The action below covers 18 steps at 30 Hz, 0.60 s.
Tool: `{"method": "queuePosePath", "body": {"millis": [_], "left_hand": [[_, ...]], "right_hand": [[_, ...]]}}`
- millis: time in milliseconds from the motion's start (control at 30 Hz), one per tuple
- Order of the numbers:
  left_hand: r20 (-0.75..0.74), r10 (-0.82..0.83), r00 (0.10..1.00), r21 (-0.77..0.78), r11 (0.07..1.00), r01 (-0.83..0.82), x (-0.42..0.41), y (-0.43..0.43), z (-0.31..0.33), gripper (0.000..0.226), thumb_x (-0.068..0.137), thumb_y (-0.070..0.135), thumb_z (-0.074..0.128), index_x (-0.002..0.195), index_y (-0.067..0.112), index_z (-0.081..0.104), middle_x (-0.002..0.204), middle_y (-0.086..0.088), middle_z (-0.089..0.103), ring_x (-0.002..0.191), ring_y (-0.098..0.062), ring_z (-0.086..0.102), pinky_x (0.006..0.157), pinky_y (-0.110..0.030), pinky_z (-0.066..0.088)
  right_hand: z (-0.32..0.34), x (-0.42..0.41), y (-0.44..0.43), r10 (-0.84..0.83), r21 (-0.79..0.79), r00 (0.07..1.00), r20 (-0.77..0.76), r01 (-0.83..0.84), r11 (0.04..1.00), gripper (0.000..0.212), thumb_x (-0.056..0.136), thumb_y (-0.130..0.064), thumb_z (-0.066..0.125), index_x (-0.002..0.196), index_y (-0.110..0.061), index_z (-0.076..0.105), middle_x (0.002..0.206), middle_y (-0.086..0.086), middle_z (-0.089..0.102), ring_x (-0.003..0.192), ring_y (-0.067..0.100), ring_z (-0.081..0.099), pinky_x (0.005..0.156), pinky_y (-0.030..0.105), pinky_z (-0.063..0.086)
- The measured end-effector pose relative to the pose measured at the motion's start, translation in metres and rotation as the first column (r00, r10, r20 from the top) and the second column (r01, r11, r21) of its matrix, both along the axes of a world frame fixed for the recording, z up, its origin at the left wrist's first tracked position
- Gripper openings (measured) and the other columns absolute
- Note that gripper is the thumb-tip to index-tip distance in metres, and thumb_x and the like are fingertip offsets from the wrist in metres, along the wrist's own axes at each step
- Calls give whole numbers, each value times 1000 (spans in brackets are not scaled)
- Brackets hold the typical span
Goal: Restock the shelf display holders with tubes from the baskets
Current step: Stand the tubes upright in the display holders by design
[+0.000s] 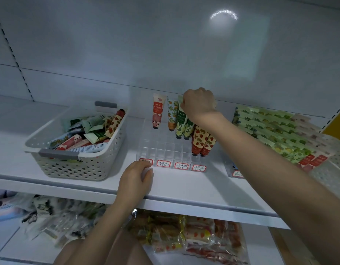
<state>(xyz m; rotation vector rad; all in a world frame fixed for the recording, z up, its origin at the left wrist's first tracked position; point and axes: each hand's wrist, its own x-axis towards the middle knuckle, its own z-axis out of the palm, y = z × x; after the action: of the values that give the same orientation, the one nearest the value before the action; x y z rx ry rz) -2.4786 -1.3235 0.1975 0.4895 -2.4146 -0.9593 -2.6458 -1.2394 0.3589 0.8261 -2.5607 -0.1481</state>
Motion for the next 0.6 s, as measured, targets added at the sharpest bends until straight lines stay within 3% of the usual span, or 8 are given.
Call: {"method": "queuePosePath", "body": {"millis": [67, 133, 200, 333, 600], "left_hand": [[1, 2, 1000, 5, 1000, -2, 0, 0, -1, 27, 93, 19, 53, 117, 11, 61, 121, -4, 61, 107, -17, 54, 92, -22, 38], [6, 6, 1000, 1, 1000, -6, 0, -1, -1, 28, 92, 19, 54, 118, 11, 61, 122, -4, 60, 108, -17, 54, 93, -21, 38], [8, 14, 1000, 2, 1000, -14, 0, -1, -2, 28, 92, 19, 54, 118, 11, 61, 122, -4, 60, 108, -17, 54, 91, -19, 36], [23, 22, 999, 7, 1000, -22, -1, 0, -1, 28, 92, 20, 54, 118, 12, 60, 123, -4, 60, 109, -18, 54, 90, -19, 36], [14, 13, 1000, 0, 1000, -13, -1, 0, 1, 28, 92, 18, 54, 118, 10, 61, 121, -5, 60, 107, -18, 54, 89, -19, 36]], "right_hand": [[-1, -1, -1, -24, 20, 1000, 1, 24, 1000, 31, 94, -10, 47, 64, -11, 36, 63, 1, 34, 83, 22, 43, 67, 29, 28], [-2, -1, -2, -21, 42, 1000, -16, 22, 999, 39, 94, -10, 47, 60, -13, 28, 61, 1, 30, 80, 20, 36, 68, 30, 27], [-4, -2, -3, -4, 41, 999, -39, 6, 999, 35, 94, -10, 45, 62, -12, 32, 65, 0, 36, 81, 21, 38, 69, 30, 27], [-4, -4, -2, 51, -19, 998, -40, -52, 998, 12, 95, -13, 46, 86, -13, 54, 90, 7, 59, 98, 24, 51, 70, 29, 28], [-5, -7, 9, 121, -183, 989, 87, -104, 978, 28, 97, -30, 43, 99, -10, 63, 98, 8, 63, 101, 26, 52, 73, 29, 34]]}}
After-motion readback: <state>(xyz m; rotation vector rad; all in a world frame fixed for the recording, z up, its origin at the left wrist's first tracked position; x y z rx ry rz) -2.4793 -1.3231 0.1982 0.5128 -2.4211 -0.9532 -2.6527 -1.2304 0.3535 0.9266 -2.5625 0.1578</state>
